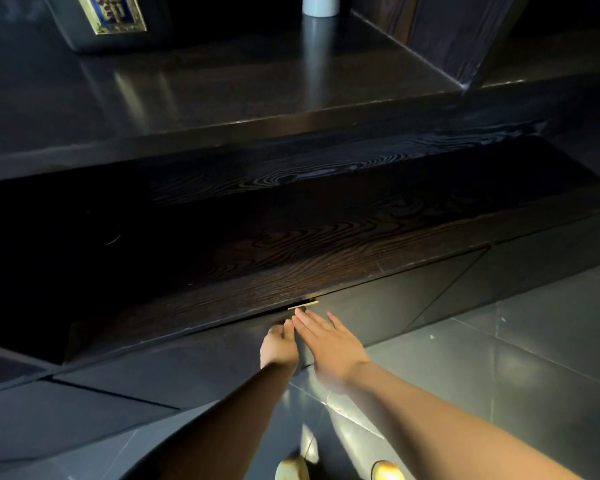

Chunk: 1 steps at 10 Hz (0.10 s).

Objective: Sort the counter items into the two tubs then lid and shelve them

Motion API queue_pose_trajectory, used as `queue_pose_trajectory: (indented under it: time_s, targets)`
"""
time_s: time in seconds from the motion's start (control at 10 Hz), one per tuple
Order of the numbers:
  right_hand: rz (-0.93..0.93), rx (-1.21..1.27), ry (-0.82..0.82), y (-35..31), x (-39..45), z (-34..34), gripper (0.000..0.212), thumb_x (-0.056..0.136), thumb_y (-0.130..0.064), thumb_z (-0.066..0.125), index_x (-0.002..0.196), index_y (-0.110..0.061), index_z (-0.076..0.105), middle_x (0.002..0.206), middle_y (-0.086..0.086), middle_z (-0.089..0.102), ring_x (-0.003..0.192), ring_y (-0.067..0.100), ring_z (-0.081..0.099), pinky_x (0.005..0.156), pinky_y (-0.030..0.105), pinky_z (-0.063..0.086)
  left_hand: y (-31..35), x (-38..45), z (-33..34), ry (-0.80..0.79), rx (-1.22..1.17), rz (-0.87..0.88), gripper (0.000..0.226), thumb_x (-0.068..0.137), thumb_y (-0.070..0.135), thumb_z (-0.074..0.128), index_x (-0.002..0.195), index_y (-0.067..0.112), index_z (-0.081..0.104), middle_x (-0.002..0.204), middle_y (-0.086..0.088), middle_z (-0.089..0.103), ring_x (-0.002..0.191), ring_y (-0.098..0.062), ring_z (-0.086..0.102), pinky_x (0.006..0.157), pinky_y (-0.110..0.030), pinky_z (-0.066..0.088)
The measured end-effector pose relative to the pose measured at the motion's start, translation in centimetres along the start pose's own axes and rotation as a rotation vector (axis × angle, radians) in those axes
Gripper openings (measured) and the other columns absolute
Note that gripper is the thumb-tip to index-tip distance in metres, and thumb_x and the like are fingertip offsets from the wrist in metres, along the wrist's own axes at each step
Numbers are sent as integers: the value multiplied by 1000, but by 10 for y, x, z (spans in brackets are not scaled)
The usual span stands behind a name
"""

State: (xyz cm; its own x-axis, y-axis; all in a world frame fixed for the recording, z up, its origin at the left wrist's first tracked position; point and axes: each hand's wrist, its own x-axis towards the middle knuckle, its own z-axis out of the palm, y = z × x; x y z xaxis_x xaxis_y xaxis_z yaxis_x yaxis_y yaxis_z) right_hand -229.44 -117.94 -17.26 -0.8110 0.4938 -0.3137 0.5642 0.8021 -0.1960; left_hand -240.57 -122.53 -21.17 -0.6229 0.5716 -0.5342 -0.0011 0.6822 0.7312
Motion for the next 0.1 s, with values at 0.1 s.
queue_pose_trajectory:
  time_s: [0.1]
  targets:
    - [51, 91, 43, 13, -16, -13, 76, 88, -11, 47, 153, -19, 8, 161, -3, 0, 147, 14, 5, 118, 32, 3, 11, -14, 0, -40, 57, 118, 30, 99, 28, 40, 112, 8, 57, 115, -14, 64, 106, -30, 58, 89, -32, 42]
